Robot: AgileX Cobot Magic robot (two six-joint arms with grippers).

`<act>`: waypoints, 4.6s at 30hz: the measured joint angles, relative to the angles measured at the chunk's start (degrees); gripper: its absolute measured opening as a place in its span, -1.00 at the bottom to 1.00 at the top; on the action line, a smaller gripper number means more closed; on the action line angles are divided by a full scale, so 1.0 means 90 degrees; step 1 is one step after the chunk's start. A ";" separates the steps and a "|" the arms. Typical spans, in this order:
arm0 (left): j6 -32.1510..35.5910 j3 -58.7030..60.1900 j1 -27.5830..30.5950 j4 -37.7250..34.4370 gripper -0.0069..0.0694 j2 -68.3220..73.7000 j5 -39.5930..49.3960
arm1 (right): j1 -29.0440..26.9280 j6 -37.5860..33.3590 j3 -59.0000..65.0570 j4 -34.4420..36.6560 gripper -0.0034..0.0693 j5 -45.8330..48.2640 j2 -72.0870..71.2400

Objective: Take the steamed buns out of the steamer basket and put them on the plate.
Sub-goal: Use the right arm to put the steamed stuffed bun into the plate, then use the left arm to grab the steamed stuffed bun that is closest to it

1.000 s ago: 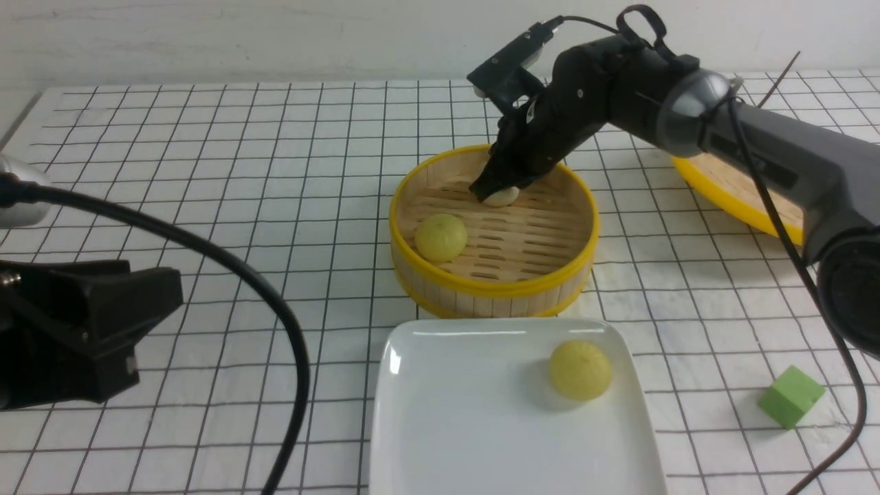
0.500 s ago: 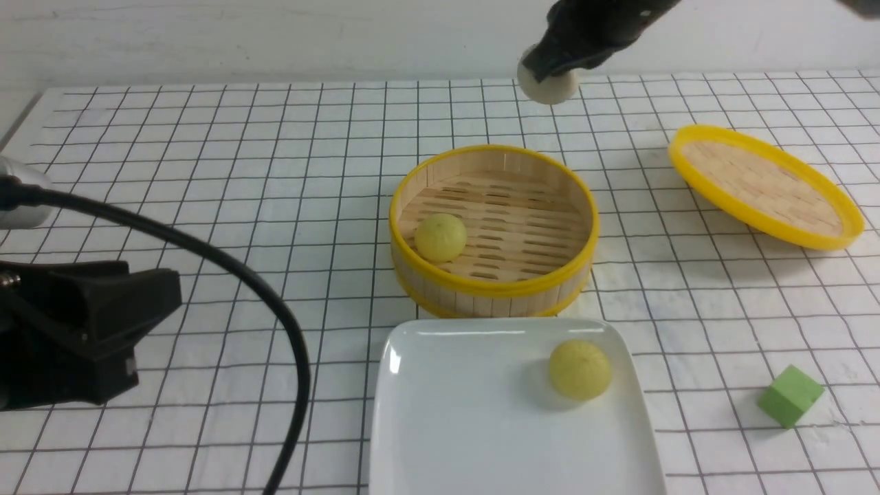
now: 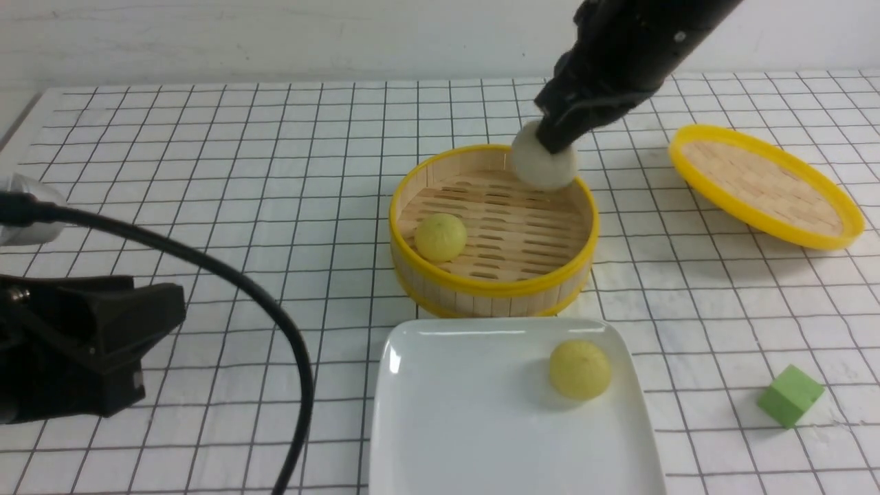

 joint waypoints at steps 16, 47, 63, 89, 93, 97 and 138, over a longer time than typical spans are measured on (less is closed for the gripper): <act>0.0000 0.0379 0.0000 -0.0104 0.08 0.0000 -0.0188 | 0.0613 -0.0992 0.2698 0.0583 -0.85 -0.0429 0.0000; 0.0000 0.0379 0.0000 -0.0116 0.08 0.0000 -0.0214 | 0.1019 -0.1010 0.2722 -0.0355 -0.70 -0.1749 0.0698; 0.0000 0.0379 0.0000 -0.0116 0.08 0.0000 -0.0220 | 0.1019 -0.0858 0.2275 -0.0397 0.88 -0.1680 0.0235; 0.1786 0.0379 0.0000 -0.1992 0.08 0.0409 -0.1034 | 0.1019 0.1387 0.3015 -0.2586 0.60 -0.2053 -0.7213; 0.3846 0.0379 0.0000 -0.4083 0.08 0.1038 -0.1058 | 0.1019 0.1415 0.4534 -0.2725 0.60 -0.3020 -0.9179; 0.5579 0.0372 0.0000 -0.5519 0.08 0.1525 -0.0884 | 0.1019 0.1811 0.5208 -0.3092 0.59 -0.3305 -0.9854; 0.6248 -0.2844 -0.1551 -0.5909 0.08 0.6141 -0.1491 | 0.1019 0.3263 0.5448 -0.4425 0.57 -0.1528 -0.9672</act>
